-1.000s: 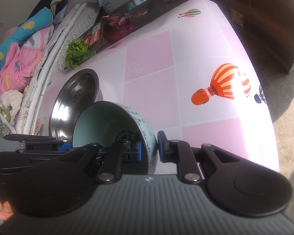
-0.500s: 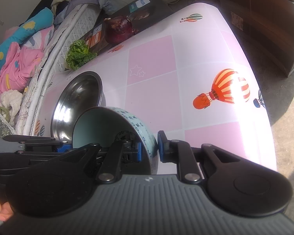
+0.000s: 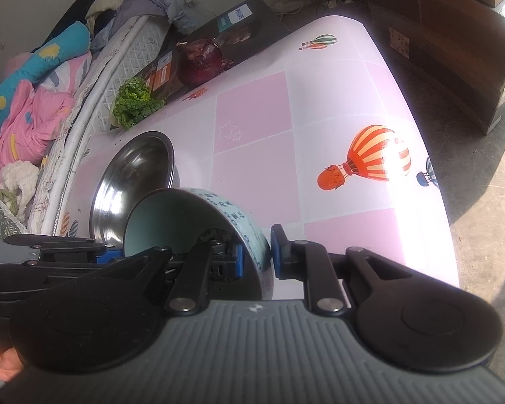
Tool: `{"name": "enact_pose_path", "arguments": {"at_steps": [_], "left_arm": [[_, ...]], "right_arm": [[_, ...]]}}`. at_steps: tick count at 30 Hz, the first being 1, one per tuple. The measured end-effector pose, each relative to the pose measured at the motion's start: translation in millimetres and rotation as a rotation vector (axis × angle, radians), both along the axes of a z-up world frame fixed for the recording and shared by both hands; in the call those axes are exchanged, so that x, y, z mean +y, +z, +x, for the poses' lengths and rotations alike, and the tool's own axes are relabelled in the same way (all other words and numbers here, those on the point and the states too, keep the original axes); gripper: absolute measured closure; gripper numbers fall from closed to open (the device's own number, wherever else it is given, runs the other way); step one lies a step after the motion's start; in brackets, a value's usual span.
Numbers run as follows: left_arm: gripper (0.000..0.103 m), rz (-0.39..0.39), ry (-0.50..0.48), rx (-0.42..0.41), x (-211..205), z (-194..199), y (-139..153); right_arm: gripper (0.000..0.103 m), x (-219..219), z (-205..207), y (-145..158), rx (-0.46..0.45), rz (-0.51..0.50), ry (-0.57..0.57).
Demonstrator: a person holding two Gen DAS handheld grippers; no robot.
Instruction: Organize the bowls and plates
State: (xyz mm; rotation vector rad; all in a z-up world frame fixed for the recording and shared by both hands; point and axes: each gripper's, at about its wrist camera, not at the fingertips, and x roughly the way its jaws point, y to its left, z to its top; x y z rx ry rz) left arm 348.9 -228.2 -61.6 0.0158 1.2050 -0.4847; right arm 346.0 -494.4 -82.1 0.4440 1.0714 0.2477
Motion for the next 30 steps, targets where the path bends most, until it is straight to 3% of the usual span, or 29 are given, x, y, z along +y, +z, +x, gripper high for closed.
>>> {"name": "enact_pose_path", "arguments": {"at_steps": [18,30], "left_arm": [[0.086,-0.055,0.007,-0.032,11.9,-5.4,26.9],[0.086,-0.106,0.090,-0.072,65.8,6.1,54.1]], "right_arm": [[0.088,5.9,-8.5,35.7,-0.037,-0.030,-0.001],[0.088,50.7,12.3,70.5,-0.080,-0.035,0.060]]}}
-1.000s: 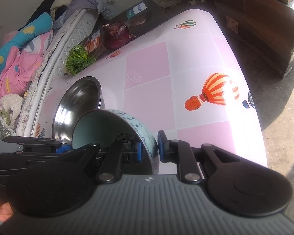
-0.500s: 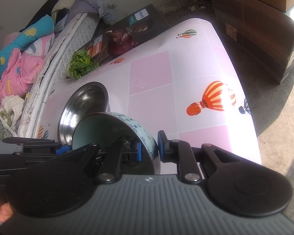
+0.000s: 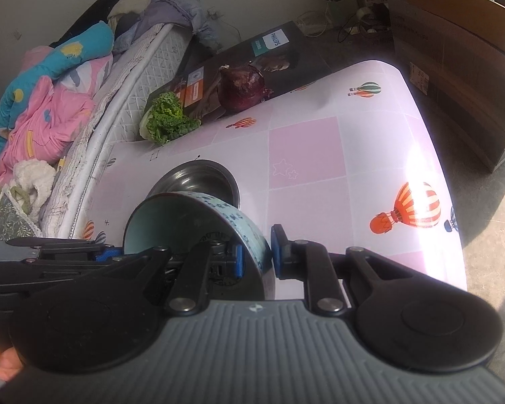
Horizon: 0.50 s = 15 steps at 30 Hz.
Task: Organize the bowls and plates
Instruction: 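Lower the green bowl into the steel bowl and open both grippers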
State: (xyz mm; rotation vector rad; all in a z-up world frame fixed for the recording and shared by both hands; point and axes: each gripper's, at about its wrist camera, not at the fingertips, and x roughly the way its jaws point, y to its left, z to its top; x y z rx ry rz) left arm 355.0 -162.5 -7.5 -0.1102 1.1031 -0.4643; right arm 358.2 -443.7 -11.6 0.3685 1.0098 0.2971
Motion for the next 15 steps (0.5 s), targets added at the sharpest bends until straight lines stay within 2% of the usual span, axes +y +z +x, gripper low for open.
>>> {"name": "enact_pose_path", "arguments": {"at_steps": [7,15], "left_arm": [[0.086,-0.018,0.075,0.010,37.4,22.7,-2.0],[0.086,-0.003,0.143,0.031,68.2,48.5,-22.1]], "right_arm": [[0.088,31.8,32.3,-2.0,-0.006,0.023,0.044],[0.088,68.4,77.1,-27.4,0.027,0.039,0.087]]}}
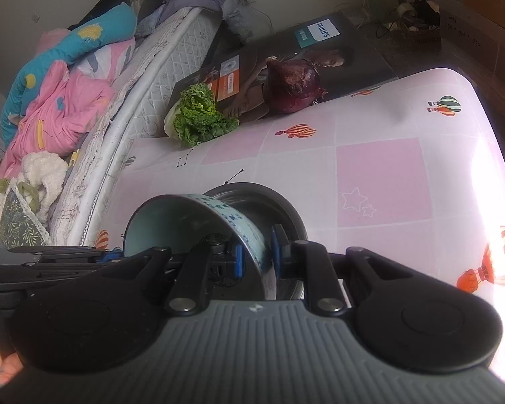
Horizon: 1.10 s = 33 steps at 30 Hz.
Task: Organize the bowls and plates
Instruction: 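Lower the green bowl into the steel bowl and open both grippers, then raise both open grippers and move them over the white calligraphy plate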
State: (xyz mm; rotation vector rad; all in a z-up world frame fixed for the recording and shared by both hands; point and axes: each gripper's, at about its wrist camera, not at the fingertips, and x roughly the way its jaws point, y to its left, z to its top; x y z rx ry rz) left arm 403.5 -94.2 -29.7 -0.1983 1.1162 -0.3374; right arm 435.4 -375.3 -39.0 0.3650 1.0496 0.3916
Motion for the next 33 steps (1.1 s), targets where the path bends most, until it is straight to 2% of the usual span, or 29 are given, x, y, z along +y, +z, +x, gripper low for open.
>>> {"name": "enact_pose_path", "arguments": {"at_steps": [10,15,18,21,23,26,27,31,33], "left_arm": [[0.086,0.020,0.032,0.073,27.0,18.0,-44.7],[0.081,-0.009,0.037,0.073,31.9,20.1,-47.9],[0.076,-0.003,0.029,0.038,30.6,17.0,-40.9],[0.067,-0.005,0.026,-0.021,31.7,11.2,-28.4],[0.053,-0.016,0.035,-0.060,33.9,5.9,-17.1],[0.043,-0.014,0.043,-0.124,37.1,-5.8,0.9],[0.041,-0.010,0.039,-0.143,37.8,-11.8,6.9],[0.024,0.030,0.004,-0.213,41.5,-44.1,25.8],[0.022,0.057,-0.019,-0.238,44.7,-63.7,33.4]], "right_arm": [[0.088,35.8,28.7,-56.5,0.087,0.014,0.032],[0.085,35.6,32.4,-59.0,0.080,0.017,0.025],[0.080,30.5,30.5,-55.0,0.076,0.037,0.015],[0.073,25.0,24.6,-44.7,0.049,0.048,-0.001],[0.069,20.6,19.3,-36.2,0.028,0.057,-0.013],[0.064,11.2,6.0,-22.2,-0.007,0.097,-0.026],[0.062,6.9,-2.2,-15.7,-0.025,0.115,-0.028],[0.056,-9.1,-46.7,8.9,-0.097,0.176,-0.020],[0.052,-16.8,-72.7,19.3,-0.124,0.207,-0.020]]}}
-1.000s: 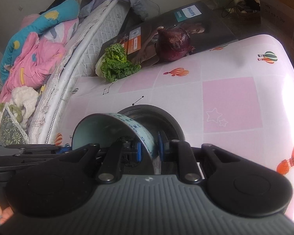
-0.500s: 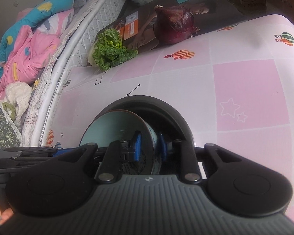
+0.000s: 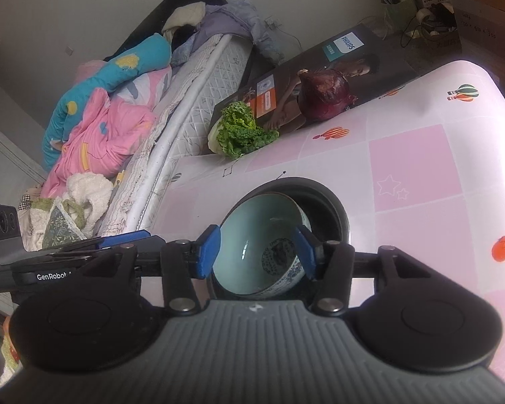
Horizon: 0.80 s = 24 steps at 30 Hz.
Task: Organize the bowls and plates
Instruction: 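Raise both open grippers and move them over the white calligraphy plate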
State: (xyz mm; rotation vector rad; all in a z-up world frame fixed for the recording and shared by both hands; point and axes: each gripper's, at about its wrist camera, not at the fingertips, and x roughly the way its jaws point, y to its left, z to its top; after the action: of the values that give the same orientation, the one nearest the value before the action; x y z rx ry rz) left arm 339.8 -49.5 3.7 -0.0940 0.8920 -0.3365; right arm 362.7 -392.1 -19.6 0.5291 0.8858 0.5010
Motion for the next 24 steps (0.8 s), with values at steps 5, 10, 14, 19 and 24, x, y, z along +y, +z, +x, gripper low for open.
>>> {"name": "enact_pose_path", "arguments": {"at_steps": [5,10,14,19,24], "left_arm": [[0.013,0.036,-0.029,-0.025,16.3,-51.0,14.4],[0.010,0.044,-0.018,-0.029,38.4,-107.5,17.5],[0.010,0.016,0.032,-0.026,60.4,-154.2,15.7],[0.010,0.007,0.132,-0.034,94.9,-217.5,10.5],[0.010,0.099,0.263,-0.069,123.1,-271.9,-7.2]], "right_arm": [[0.048,-11.3,-64.5,22.4,-0.074,-0.008,-0.024],[0.043,-7.4,-131.3,38.7,-0.160,-0.064,-0.058],[0.042,3.4,-177.7,47.9,-0.222,-0.096,-0.089],[0.042,17.8,-241.5,61.5,-0.283,-0.111,-0.117],[0.041,36.4,-289.0,58.1,-0.300,-0.128,-0.145]]}}
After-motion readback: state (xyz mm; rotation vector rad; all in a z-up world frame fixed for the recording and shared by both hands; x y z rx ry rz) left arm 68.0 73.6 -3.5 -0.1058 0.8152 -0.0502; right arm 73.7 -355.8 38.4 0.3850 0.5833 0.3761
